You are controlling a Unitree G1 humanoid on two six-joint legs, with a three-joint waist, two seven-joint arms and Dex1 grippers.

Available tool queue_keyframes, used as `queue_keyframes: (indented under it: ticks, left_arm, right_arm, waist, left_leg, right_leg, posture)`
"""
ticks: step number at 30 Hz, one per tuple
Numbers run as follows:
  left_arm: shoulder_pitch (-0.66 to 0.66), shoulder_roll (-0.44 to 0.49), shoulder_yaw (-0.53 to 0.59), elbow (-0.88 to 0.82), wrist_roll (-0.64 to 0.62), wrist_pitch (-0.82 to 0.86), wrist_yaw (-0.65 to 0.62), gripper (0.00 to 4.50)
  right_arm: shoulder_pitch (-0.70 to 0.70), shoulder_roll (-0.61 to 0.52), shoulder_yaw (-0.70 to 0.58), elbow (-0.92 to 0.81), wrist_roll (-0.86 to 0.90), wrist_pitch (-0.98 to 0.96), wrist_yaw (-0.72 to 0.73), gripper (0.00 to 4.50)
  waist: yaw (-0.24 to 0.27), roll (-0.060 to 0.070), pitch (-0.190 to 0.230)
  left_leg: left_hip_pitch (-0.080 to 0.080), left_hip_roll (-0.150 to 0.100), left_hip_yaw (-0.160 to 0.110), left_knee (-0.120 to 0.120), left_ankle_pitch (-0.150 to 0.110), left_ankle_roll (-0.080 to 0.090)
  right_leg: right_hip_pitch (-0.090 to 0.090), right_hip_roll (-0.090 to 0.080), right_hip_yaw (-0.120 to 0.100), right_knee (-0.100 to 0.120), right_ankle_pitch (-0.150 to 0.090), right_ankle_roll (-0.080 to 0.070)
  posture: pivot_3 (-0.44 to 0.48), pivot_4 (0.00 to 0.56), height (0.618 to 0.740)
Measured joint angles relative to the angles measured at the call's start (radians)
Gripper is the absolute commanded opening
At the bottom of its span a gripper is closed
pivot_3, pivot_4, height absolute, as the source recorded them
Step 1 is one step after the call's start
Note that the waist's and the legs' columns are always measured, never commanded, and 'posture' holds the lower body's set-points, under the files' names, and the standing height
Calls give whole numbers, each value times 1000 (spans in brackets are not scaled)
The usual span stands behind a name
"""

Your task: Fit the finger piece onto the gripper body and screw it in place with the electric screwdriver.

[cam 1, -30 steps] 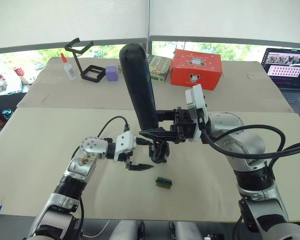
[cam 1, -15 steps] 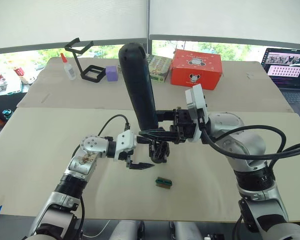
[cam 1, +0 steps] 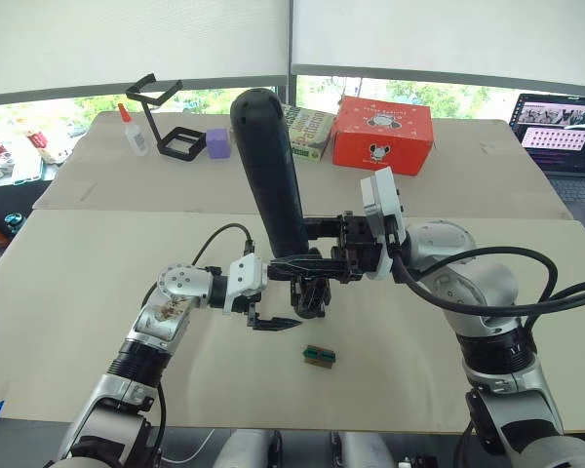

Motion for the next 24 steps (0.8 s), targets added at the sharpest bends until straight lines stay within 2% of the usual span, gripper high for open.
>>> queue_keyframes:
  ticks: [13,24]
  left_arm:
    - [-1,-8,-6,9,3,0,1,4500]
    - [-44,-71,-28,137,39,-21,25,4500]
  right_arm:
    - [6,-17,1,3,-16,-7,14,1911]
    - [6,-17,1,4,-16,-7,2,1911]
  waist:
    - [1,0,0]
    - [3,0,0]
  left_leg:
    - [0,0,0,0,0,0]
    - [0,-1,0,0,0,0]
  right_leg:
    - [0,0,0,0,0,0]
    - [0,0,0,0,0,0]
  posture:
    - [0,150,740]
    - [0,150,740]
